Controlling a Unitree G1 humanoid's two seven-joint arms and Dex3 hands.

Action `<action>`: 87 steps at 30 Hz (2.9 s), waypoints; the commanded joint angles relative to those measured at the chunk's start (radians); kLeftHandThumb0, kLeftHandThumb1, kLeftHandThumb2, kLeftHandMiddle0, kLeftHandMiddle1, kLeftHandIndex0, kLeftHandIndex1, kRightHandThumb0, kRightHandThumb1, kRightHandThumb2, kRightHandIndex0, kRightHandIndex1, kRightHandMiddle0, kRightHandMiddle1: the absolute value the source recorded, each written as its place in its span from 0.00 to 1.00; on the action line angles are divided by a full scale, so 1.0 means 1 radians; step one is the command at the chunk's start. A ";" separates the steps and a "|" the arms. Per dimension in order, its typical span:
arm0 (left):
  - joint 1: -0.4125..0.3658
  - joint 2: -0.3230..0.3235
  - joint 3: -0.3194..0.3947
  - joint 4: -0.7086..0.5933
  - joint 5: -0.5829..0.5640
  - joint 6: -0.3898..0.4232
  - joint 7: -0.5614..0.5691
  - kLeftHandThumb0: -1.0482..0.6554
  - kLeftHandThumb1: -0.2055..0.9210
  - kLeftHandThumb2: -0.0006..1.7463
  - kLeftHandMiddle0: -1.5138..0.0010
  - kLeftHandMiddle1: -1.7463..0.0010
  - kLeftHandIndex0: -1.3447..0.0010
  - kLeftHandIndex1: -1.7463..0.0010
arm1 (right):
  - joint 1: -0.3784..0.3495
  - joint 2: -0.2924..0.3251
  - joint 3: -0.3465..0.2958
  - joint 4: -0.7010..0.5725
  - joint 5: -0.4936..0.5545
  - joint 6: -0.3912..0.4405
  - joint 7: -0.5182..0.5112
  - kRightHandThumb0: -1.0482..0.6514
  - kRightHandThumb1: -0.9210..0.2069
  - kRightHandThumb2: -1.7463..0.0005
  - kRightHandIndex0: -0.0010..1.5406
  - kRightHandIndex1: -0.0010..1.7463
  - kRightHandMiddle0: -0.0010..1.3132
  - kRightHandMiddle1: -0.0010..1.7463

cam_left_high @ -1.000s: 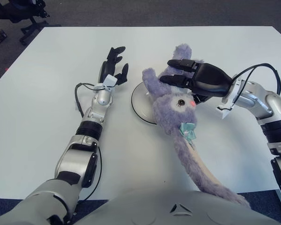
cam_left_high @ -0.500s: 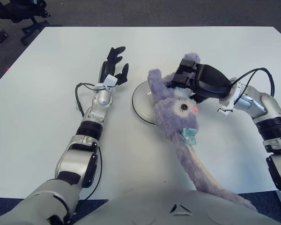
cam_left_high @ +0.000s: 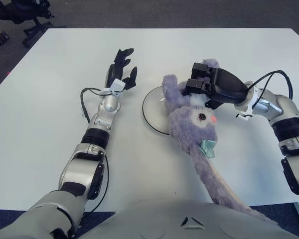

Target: Put the doll into the plate.

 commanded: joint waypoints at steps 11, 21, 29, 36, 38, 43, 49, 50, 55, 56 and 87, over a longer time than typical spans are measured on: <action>0.004 0.000 -0.005 0.004 0.005 0.007 0.006 0.31 1.00 0.46 0.71 0.75 0.82 0.64 | -0.058 0.004 -0.009 0.042 -0.081 -0.009 -0.125 0.62 0.36 0.38 0.30 0.99 0.21 1.00; 0.001 -0.002 -0.006 0.011 0.007 0.007 0.009 0.30 1.00 0.46 0.71 0.74 0.82 0.64 | -0.134 0.053 -0.004 0.021 0.008 -0.026 -0.094 0.62 0.36 0.39 0.31 0.96 0.20 1.00; 0.002 -0.006 -0.007 0.010 0.009 0.009 0.013 0.30 1.00 0.46 0.71 0.74 0.81 0.63 | -0.189 0.051 0.019 0.042 0.059 -0.016 -0.010 0.62 0.35 0.40 0.32 0.95 0.20 1.00; -0.002 -0.011 -0.009 0.013 0.009 0.012 0.018 0.30 1.00 0.46 0.72 0.72 0.81 0.63 | -0.239 0.078 0.031 0.072 0.081 -0.004 0.040 0.62 0.36 0.39 0.31 0.99 0.24 0.95; -0.003 -0.011 -0.009 0.014 0.009 0.012 0.019 0.30 1.00 0.46 0.73 0.70 0.82 0.63 | -0.244 0.081 0.031 0.075 0.086 -0.004 0.048 0.62 0.36 0.40 0.30 1.00 0.26 0.93; -0.003 -0.013 -0.010 0.016 0.009 0.016 0.024 0.30 1.00 0.46 0.74 0.69 0.82 0.63 | -0.274 0.101 0.040 0.062 0.106 0.023 0.095 0.62 0.36 0.40 0.30 1.00 0.26 0.92; -0.005 -0.014 -0.010 0.017 0.006 0.021 0.026 0.30 1.00 0.46 0.76 0.64 0.82 0.63 | -0.285 0.108 0.046 0.046 0.102 0.043 0.133 0.62 0.36 0.41 0.30 1.00 0.26 0.92; -0.006 -0.014 -0.009 0.016 0.005 0.023 0.026 0.30 1.00 0.46 0.77 0.62 0.82 0.63 | -0.287 0.106 0.049 0.034 0.097 0.053 0.147 0.62 0.35 0.41 0.30 1.00 0.27 0.92; -0.005 -0.015 -0.008 0.014 0.003 0.028 0.027 0.30 1.00 0.46 0.79 0.58 0.82 0.63 | -0.283 0.101 0.049 0.006 0.096 0.075 0.180 0.62 0.34 0.42 0.30 1.00 0.27 0.91; -0.005 -0.016 -0.007 0.013 0.002 0.029 0.027 0.30 1.00 0.46 0.79 0.58 0.82 0.62 | -0.281 0.099 0.050 -0.003 0.091 0.080 0.186 0.62 0.34 0.43 0.29 1.00 0.27 0.91; 0.001 -0.013 -0.001 -0.009 0.000 0.048 0.030 0.31 1.00 0.46 0.81 0.49 0.83 0.61 | -0.196 0.086 0.068 -0.061 0.059 0.078 0.213 0.61 0.07 0.74 0.30 0.89 0.25 0.82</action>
